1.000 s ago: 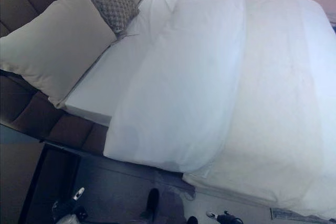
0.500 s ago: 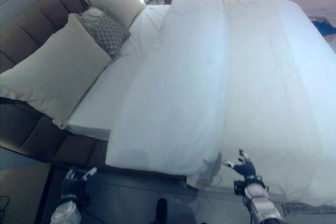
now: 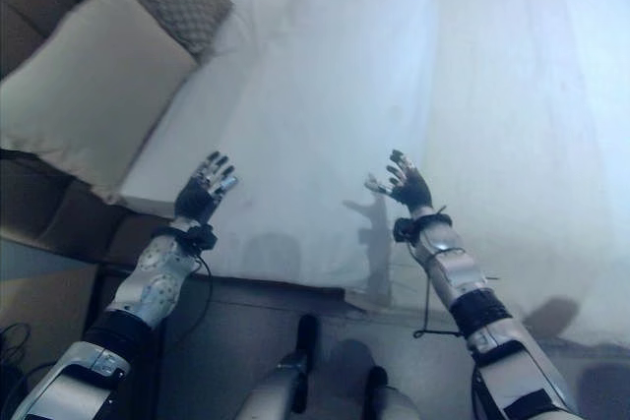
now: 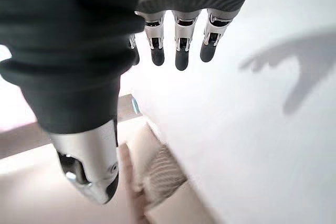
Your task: Make the bed
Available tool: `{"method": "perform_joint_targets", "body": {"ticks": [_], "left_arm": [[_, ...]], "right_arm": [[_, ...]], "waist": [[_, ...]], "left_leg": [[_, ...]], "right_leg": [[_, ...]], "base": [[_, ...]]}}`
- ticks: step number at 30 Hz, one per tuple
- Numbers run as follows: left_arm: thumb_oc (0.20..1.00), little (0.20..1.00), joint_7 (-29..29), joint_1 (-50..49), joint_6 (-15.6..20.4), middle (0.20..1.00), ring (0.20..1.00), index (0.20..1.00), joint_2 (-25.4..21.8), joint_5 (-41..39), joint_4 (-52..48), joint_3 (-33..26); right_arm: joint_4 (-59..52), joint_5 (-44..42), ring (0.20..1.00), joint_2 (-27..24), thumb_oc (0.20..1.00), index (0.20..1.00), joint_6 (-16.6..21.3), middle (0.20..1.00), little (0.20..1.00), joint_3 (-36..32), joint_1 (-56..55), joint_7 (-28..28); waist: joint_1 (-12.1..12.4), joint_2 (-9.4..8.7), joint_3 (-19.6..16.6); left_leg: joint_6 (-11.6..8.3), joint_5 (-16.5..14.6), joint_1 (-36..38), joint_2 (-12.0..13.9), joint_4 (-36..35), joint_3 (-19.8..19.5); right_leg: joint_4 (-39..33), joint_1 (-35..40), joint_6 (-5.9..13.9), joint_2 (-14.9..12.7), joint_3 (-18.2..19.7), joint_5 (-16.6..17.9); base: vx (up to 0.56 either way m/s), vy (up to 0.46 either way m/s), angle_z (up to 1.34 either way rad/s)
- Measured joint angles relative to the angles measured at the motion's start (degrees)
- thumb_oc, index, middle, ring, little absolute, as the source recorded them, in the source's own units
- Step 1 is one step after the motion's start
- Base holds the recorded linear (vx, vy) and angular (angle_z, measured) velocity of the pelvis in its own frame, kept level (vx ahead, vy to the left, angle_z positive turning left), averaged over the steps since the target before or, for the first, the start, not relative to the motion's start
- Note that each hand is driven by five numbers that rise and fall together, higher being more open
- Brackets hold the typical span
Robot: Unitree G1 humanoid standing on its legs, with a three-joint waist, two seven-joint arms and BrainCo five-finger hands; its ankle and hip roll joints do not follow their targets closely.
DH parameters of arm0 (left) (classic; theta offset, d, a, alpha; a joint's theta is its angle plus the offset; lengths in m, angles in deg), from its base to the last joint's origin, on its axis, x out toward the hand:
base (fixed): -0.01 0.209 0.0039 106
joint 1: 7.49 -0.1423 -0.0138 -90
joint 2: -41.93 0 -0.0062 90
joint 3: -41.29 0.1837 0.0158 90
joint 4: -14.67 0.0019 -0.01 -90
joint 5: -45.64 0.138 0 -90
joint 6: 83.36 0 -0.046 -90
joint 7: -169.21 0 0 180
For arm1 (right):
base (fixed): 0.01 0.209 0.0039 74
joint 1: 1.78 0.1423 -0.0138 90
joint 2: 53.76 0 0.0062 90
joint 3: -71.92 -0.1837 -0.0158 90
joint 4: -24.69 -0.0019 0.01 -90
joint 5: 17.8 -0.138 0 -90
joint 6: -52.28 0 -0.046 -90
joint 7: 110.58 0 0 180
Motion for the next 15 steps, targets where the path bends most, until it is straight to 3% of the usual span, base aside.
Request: {"method": "perform_joint_targets", "body": {"ticks": [3,4,6,7,9,10,13,15], "left_arm": [[1.0,1.0,0.03,8.19,0.1,1.0,1.0,1.0,0.66,-3.82,2.49,2.82],[1.0,1.0,0.12,10.03,0.06,1.0,1.0,1.0,0.82,-4.01,3.38,2.84],[1.0,1.0,-0.05,13.94,0.27,1.0,1.0,1.0,1.44,-5.75,4.31,2.72],[1.0,1.0,-0.15,16.06,0.71,1.0,1.0,1.0,1.44,-6.16,5.01,2.51],[1.0,1.0,-1.65,19.0,1.8,1.0,1.0,1.0,0.84,-6.26,7.12,2.25],[1.0,1.0,-2.17,19.6,1.85,1.0,1.0,1.0,0.75,-6.7,7.46,2.49],[1.0,1.0,-4.72,20.99,2.7,1.0,1.0,1.0,1.02,-6.69,12.08,2.24],[1.0,1.0,-6.34,22.7,2.75,1.0,1.0,1.0,1.32,-6.55,17.02,2.34]], "right_arm": [[0.51,-10.12,1.0,5.05,1.0,1.0,1.05,1.0,1.0,5.58,6.88,-0.8],[0.46,-11.1,1.0,5.79,1.0,1.0,1.08,1.0,1.0,6.03,8.41,-1.28],[0.58,-14.24,1.0,7.76,1.0,1.0,2.18,1.0,1.0,6.03,11.93,-2.23],[2.42,-15.25,1.0,7.82,1.0,1.0,2.71,1.0,1.0,6.14,15.73,-2.32],[5.99,-16.7,1.0,7.81,1.0,1.0,4.02,1.0,1.0,6.04,21.5,-1.77],[6.13,-17.3,1.0,7.22,1.0,1.0,4.78,1.0,1.0,5.61,22.0,-1.3],[15.39,-20.24,1.0,7.14,1.0,1.0,5.85,1.0,1.0,5.51,27.23,1.28],[19.65,-20.6,1.0,6.99,1.0,1.0,5.89,1.0,1.0,5.63,28.89,2.69]], "waist": [[0.57,-1.07,3.72],[0.61,-1.0,4.41],[1.21,-1.14,4.62],[1.83,-1.22,4.57],[1.66,-1.07,4.52],[1.68,-1.35,4.5],[2.65,-1.61,4.26],[2.94,-1.63,4.27]], "left_leg": [[2.26,-2.7,-0.14,-0.42,3.01,3.82],[2.21,-3.0,-0.1,-0.4,3.31,3.89],[2.34,-3.2,-1.18,-0.65,3.31,4.73],[2.69,-2.85,-2.29,-0.41,2.76,5.7],[1.78,-0.61,-4.41,0.14,0.39,4.05],[2.12,0.06,-5.3,0.44,-0.35,3.43],[0.0,1.71,-7.74,0.53,-3.58,2.74],[1.3,3.22,-10.04,0.79,-4.21,1.8]], "right_leg": [[6.93,-3.77,3.28,-1.33,3.53,1.12],[7.84,-4.12,3.42,-1.45,3.82,1.18],[3.22,-3.44,3.36,-1.89,3.46,1.31],[-0.92,-3.36,2.41,-1.6,2.8,1.87],[-4.55,-4.32,2.67,-0.22,2.27,4.36],[-5.63,-4.77,2.35,-0.1,1.33,5.08],[-6.25,-8.13,1.84,0.05,0.35,5.89],[-7.0,-9.98,1.73,0.58,-0.53,6.43]], "base": [[0.03,0.238,-0.54],[0.02,0.127,-0.47],[0.02,0.033,-0.32],[0.04,-0.059,-0.37],[0.02,0.018,0.03],[0.03,0.024,0.26],[0.04,-0.053,0.1],[0.04,-0.044,0.16]]}}
